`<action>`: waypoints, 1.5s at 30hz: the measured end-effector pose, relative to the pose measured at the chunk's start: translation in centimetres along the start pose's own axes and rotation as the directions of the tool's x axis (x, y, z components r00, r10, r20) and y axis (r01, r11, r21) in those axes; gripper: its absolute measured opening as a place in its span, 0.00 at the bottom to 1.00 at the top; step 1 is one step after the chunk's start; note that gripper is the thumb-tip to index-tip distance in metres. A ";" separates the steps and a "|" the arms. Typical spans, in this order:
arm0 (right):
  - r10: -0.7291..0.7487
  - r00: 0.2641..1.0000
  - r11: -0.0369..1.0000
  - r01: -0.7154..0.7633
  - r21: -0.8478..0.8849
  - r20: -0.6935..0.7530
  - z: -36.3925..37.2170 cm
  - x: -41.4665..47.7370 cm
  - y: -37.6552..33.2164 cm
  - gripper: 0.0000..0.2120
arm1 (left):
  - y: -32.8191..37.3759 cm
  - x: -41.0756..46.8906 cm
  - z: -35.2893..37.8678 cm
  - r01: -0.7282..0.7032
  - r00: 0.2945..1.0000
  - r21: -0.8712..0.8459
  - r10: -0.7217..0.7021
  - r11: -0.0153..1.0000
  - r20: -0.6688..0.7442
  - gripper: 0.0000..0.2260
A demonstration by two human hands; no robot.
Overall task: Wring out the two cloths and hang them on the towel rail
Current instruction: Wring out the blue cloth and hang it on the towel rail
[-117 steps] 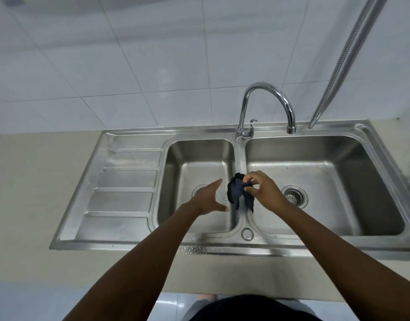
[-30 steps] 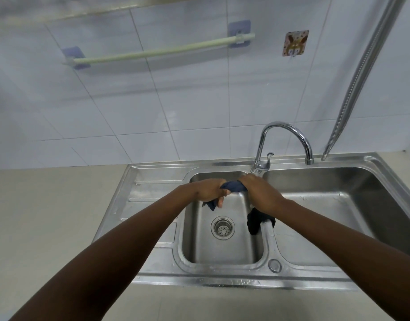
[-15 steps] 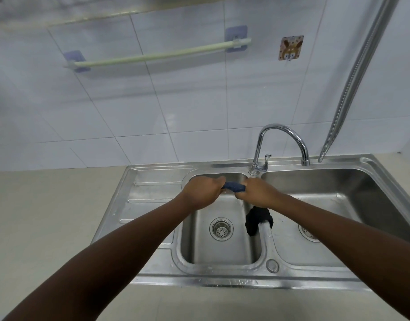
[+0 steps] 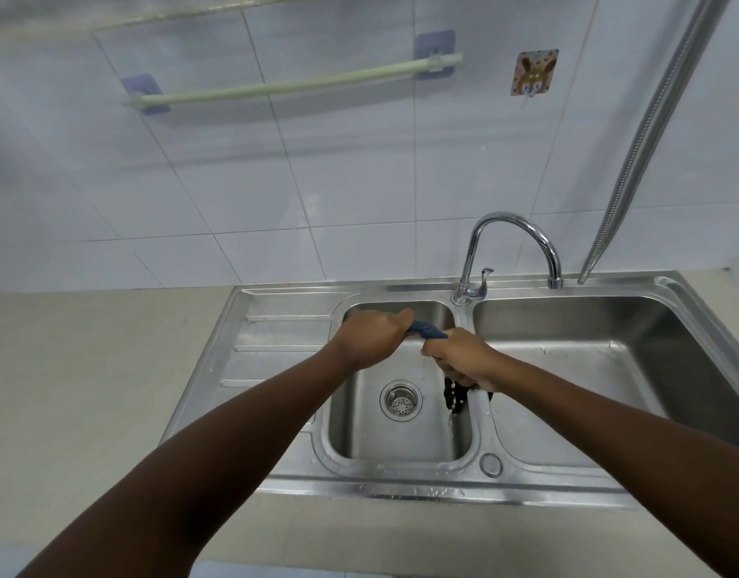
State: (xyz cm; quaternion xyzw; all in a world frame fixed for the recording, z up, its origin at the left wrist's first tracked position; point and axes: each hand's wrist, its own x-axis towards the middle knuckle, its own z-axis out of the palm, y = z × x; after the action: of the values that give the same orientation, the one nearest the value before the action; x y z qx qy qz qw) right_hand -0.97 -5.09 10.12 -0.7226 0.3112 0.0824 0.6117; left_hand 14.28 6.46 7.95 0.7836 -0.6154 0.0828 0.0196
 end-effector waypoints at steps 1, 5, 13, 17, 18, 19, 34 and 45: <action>0.009 1.000 1.000 -0.009 0.018 0.008 0.0 0.0 0.1 0.11 | 0.1 0.0 0.0 0.006 1.000 -0.008 -0.006 1.000 -0.001 0.04; 0.022 1.000 0.999 -0.022 0.032 0.007 -0.2 -0.1 0.1 0.11 | 0.6 -0.1 0.2 0.012 1.000 -0.037 -0.013 0.999 -0.026 0.07; -0.059 0.998 0.998 0.059 -0.032 -0.023 -0.4 0.1 0.5 0.09 | 0.9 -0.2 0.9 0.058 0.998 -0.095 -0.056 0.994 0.018 0.07; -0.200 0.979 0.948 0.183 -0.261 -0.043 -1.2 0.1 1.2 0.09 | 1.1 0.0 -0.2 0.245 0.950 -0.378 -0.143 0.893 0.276 0.13; -0.230 0.972 0.947 0.215 -0.241 -0.037 -1.6 0.0 1.5 0.12 | 1.1 -0.1 -0.5 0.312 0.931 -0.497 -0.157 0.810 0.329 0.14; -0.262 0.964 0.948 0.250 -0.196 -0.038 -1.9 -0.1 1.8 0.14 | 1.0 -0.3 -0.7 0.367 0.916 -0.605 -0.161 0.707 0.367 0.15; -0.498 0.792 0.867 0.456 -0.199 -0.353 -4.3 -0.7 1.8 0.05 | 2.2 -1.4 -3.0 0.312 0.948 -0.777 -0.130 0.547 0.289 0.11; -0.544 0.807 0.832 0.483 -0.273 -0.230 -5.2 -1.0 0.4 0.05 | 1.7 -0.6 -3.7 0.343 0.939 -0.652 -0.253 0.676 0.232 0.13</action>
State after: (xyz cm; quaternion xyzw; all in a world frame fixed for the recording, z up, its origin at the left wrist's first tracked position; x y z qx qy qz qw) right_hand -3.33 -9.59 11.56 -0.8416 0.1818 -0.1659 0.4807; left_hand 12.10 7.07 11.44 0.8140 -0.4660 -0.2020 0.2821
